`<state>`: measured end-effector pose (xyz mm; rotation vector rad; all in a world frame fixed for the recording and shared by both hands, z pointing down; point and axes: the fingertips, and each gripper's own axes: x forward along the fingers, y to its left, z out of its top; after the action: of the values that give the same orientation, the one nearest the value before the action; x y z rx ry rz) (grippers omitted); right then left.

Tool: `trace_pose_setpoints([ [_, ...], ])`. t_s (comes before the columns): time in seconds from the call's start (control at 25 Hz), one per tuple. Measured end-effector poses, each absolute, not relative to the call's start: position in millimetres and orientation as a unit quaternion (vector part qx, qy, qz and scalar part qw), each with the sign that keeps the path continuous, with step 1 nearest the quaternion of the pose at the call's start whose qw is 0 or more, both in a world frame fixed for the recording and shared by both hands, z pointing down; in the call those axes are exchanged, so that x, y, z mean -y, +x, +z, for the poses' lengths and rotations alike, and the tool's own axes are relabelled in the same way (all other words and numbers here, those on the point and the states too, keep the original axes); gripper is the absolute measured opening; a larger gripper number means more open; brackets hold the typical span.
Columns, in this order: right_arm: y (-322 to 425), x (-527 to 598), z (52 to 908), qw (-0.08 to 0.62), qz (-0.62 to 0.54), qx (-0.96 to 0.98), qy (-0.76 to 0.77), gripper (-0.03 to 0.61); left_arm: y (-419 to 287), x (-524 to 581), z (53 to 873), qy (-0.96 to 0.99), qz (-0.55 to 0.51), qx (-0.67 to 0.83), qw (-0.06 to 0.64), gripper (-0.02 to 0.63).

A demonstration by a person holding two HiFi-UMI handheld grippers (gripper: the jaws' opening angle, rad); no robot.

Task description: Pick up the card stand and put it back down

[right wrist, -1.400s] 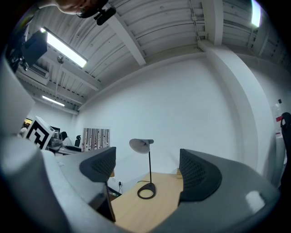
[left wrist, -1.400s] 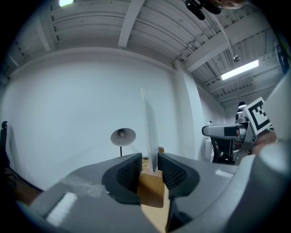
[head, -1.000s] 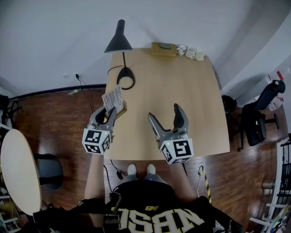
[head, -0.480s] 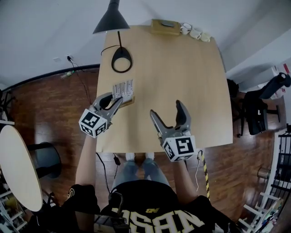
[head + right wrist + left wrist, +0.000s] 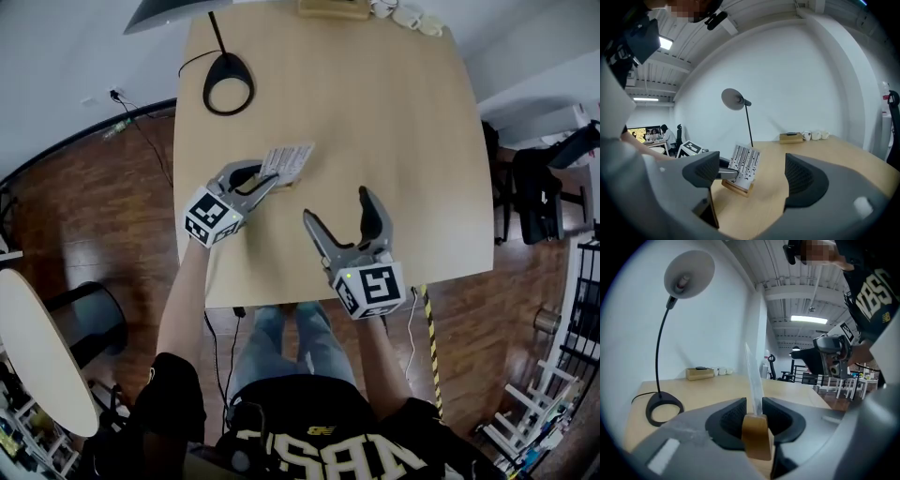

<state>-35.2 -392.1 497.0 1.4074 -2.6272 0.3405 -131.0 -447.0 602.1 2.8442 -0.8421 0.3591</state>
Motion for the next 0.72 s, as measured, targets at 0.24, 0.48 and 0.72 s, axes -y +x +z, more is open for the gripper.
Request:
trace_pose_setpoints([
  [0.24,-25.0,386.6,530.4,0.088,0.130,0.866,0.475,0.436,-114.4,461.4,644.5,0.957,0.128,0.248,0.079,0.112],
  [0.48,-13.5,378.3,549.0,0.091,0.147,0.860,0.481,0.436,-103.9,461.7,659.0,0.959,0.150,0.232,0.058,0.114],
  [0.72,-13.5,367.9,549.0,0.089,0.145,0.862,0.477,0.436,-115.4,463.8,681.1,0.939,0.210,0.265,0.061,0.114],
])
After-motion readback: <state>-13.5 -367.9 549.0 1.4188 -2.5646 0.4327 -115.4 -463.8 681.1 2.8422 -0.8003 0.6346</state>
